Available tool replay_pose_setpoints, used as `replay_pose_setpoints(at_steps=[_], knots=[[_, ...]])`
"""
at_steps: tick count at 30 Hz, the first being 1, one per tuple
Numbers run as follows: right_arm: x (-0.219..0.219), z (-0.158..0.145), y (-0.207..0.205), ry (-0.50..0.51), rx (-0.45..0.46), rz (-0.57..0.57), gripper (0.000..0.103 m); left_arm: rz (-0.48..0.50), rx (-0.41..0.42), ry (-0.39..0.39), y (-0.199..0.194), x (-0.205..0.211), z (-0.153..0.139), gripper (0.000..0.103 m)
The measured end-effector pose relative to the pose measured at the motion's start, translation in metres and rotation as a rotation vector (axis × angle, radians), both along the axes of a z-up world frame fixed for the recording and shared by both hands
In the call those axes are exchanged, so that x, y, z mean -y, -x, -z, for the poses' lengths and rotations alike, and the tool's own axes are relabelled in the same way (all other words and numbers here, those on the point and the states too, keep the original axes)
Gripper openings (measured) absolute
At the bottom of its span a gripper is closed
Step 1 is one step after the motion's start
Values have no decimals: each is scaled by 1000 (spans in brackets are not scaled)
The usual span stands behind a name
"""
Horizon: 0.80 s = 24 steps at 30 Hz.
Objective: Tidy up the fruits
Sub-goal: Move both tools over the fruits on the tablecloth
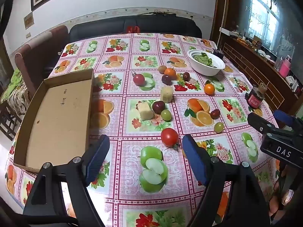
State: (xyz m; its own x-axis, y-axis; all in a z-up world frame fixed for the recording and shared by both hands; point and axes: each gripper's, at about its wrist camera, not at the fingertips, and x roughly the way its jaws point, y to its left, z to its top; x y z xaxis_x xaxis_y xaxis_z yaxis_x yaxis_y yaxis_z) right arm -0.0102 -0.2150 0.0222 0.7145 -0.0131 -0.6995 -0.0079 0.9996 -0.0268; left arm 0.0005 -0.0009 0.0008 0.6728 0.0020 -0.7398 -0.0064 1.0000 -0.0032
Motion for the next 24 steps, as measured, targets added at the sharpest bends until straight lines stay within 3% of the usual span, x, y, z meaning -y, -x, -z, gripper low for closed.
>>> replay_pose_setpoints(at_steps=[3, 24], knots=[[1, 1, 0, 0, -15, 0, 100, -7, 3, 34, 0, -3, 0, 79], [6, 5, 0, -21, -23, -11, 100, 42, -6, 9, 15, 10, 5, 79]])
